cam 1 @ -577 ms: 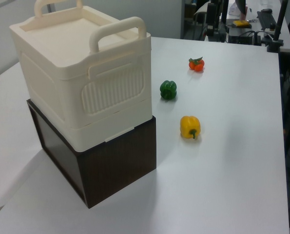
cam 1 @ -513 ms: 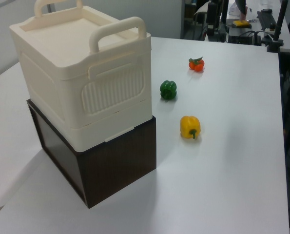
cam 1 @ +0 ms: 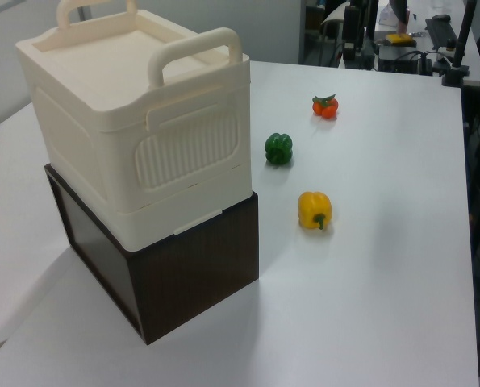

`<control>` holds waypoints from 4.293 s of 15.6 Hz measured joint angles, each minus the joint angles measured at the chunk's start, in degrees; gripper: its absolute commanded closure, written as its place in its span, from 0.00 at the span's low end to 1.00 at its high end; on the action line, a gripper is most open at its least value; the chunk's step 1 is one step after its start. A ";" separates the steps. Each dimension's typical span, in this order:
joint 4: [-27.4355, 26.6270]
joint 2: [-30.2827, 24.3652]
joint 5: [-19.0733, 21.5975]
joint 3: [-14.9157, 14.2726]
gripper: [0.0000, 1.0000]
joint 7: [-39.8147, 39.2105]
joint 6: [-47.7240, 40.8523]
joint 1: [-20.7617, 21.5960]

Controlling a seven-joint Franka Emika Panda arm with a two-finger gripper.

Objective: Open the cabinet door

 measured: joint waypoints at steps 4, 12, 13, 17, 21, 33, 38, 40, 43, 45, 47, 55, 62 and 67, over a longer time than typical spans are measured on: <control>-0.08 -0.26 0.00 0.00 0.00 0.00 0.00 0.06; -0.09 -0.34 0.09 0.04 0.00 -8.57 0.09 0.19; -0.07 -0.34 0.41 0.07 0.00 -11.94 0.26 0.24; 0.64 -0.34 3.19 0.30 0.16 -25.52 0.93 0.67; 2.19 0.31 3.85 3.73 0.36 -33.47 1.89 0.89; 3.15 6.68 3.86 13.90 0.63 -33.70 21.38 4.08; 3.29 9.61 3.88 15.66 0.69 -33.58 28.70 4.72; 3.45 10.23 3.89 16.55 0.69 -33.38 30.70 4.75; 3.58 11.11 3.89 17.81 0.69 -32.39 33.67 4.86; 3.59 11.62 3.89 18.23 0.69 -32.15 35.61 4.93; 3.61 12.22 3.89 18.29 0.76 -31.61 37.12 4.98; 3.63 12.95 3.94 18.85 1.00 -30.81 38.92 4.96; 3.63 12.35 3.94 18.86 1.00 -30.34 36.69 4.37; 3.54 9.88 3.88 18.81 1.00 -30.44 28.73 1.26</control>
